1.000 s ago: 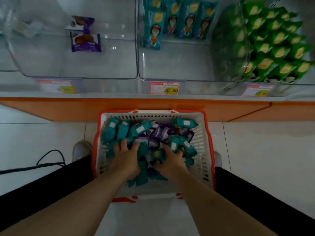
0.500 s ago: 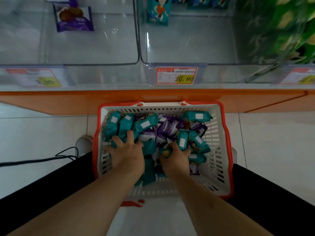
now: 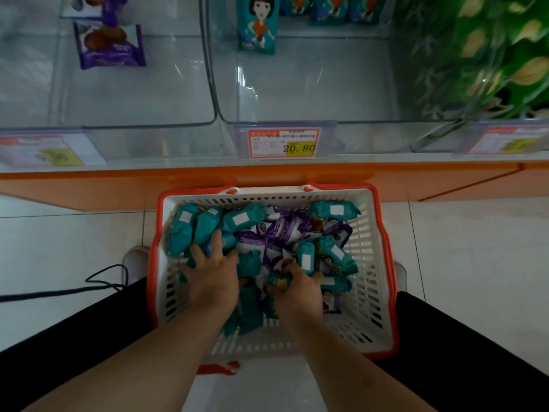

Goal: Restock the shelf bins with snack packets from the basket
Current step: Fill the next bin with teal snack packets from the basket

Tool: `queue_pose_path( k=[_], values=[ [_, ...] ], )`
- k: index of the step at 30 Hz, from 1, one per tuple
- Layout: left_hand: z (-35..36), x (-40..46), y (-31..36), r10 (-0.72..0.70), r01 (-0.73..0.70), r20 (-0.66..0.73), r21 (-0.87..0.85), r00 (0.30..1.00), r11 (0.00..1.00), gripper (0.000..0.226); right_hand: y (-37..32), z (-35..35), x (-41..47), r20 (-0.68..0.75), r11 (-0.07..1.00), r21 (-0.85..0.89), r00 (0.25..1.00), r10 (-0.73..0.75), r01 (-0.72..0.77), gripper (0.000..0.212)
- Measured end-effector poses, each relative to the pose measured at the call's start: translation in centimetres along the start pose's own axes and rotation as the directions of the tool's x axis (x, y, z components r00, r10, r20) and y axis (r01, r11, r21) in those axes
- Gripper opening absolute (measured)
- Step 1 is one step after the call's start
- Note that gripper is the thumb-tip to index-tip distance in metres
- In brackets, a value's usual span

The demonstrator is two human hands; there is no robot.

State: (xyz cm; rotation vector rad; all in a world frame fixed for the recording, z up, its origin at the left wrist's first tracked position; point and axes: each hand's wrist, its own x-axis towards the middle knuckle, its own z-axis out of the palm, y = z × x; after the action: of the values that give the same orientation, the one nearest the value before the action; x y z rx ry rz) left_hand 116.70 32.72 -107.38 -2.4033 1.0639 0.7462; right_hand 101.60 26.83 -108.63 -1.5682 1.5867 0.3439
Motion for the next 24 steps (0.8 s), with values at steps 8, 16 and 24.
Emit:
queue_pose_path(
  k=[8, 16, 24],
  values=[
    [-2.5, -1.4, -0.7, 0.113, -0.113, -0.021, 0.004, 0.993, 0.994, 0.042, -0.6, -2.5, -1.0, 0.025, 0.999, 0.017, 0.999, -0.036, 0.035, 0.049],
    [-11.3, -6.6, -0.6, 0.155, -0.127, 0.065, -0.314, 0.986, 0.941, 0.075, -3.6, -10.9, -4.6, 0.133, 0.984, 0.038, 0.975, -0.176, 0.172, 0.035],
    [-23.5, -14.9, -3.1, 0.343, -0.261, -0.084, -0.819, 0.936, 0.511, 0.061, -6.5, -25.2, -14.5, 0.057, 0.908, 0.244, 0.930, -0.364, 0.340, 0.038]
  ],
)
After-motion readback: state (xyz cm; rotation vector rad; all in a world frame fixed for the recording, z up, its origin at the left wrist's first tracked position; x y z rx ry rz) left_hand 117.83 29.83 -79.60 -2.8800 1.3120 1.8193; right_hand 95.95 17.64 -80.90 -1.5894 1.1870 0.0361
